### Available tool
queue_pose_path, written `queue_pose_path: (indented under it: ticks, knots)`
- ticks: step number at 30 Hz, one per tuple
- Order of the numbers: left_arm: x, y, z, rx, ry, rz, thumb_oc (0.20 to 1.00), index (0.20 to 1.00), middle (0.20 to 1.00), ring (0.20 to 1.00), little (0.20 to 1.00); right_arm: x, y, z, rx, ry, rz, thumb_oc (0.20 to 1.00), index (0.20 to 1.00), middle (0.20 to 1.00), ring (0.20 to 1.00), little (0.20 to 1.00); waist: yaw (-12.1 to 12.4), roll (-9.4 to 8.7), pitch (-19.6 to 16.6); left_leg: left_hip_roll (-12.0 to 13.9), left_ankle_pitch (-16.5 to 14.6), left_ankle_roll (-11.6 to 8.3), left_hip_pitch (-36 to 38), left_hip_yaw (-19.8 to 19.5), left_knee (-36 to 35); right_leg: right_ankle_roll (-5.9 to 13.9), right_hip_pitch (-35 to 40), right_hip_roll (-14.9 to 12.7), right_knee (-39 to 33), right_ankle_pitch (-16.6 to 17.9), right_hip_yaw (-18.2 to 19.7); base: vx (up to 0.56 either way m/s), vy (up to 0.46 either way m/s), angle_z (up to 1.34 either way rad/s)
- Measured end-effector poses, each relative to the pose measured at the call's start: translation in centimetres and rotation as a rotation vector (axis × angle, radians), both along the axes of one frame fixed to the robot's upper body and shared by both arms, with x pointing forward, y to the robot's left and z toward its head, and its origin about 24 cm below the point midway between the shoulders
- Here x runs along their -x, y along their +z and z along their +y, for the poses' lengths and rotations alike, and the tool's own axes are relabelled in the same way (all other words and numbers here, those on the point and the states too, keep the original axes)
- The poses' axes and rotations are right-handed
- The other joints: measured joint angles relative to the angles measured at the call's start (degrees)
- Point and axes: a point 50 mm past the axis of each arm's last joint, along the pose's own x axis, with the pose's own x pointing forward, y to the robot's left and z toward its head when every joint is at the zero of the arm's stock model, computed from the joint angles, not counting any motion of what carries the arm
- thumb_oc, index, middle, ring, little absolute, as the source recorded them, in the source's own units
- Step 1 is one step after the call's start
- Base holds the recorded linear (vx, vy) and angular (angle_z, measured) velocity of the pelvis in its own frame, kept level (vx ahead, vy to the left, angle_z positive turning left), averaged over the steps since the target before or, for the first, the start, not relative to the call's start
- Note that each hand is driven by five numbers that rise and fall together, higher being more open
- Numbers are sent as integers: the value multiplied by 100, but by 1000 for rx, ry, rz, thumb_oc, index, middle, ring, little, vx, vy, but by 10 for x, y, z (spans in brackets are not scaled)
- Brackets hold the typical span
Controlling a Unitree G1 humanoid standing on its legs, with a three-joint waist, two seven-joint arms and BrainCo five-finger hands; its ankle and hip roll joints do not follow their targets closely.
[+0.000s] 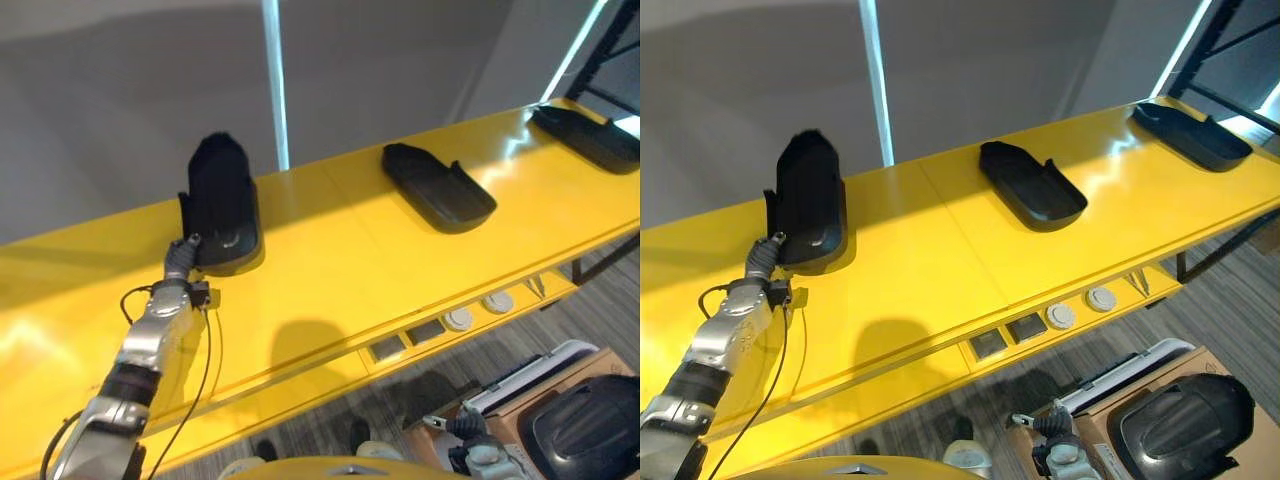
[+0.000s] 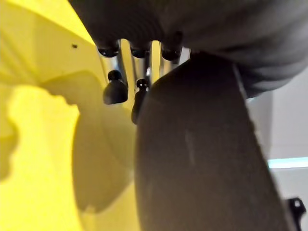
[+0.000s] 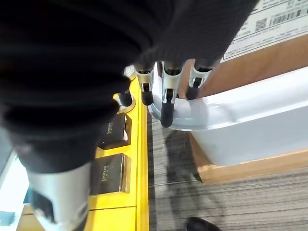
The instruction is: Move parts from the plastic box to the shelf.
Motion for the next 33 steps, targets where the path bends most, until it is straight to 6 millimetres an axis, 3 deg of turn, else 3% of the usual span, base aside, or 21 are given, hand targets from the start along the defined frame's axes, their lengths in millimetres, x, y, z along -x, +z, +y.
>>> queue_pose_path:
  ticks: [3,11,19,26,33]
  knots:
    - [-1,-13,-5,-2,41,55,200,200,200,200,200,0,-1,2,13,34,10,1000,1000,1000,1000,1000,-111,74,-149,41,-8,-9,8,57,0,8,-17,54,0,-6,49,5,-26,-11]
    - [0,-38,-31,63,143,127,200,200,200,200,200,4,-4,4,34,66,39,1000,1000,1000,1000,1000,-104,120,-405,123,-69,-93,0,110,-35,-44,-88,135,1,-47,145,1,-29,-5]
    - [1,-41,-40,58,133,98,200,200,200,200,200,5,-6,9,20,79,40,1000,1000,1000,1000,1000,-14,28,-433,194,-10,-116,-145,101,-35,-45,-211,190,1,-45,127,-7,-20,0]
    - [5,-35,-52,25,38,34,200,200,200,200,200,9,-7,9,23,76,53,1000,1000,1000,1000,1000,213,-50,-381,191,-5,-113,-321,83,-35,-44,-326,183,1,-45,106,-38,-6,2]
    - [6,-20,-56,23,-62,-58,200,200,200,200,200,7,-5,9,29,96,37,1000,1000,1000,1000,1000,299,-45,-45,192,6,-122,-332,-42,-35,-44,-292,176,0,-46,-18,-30,5,8]
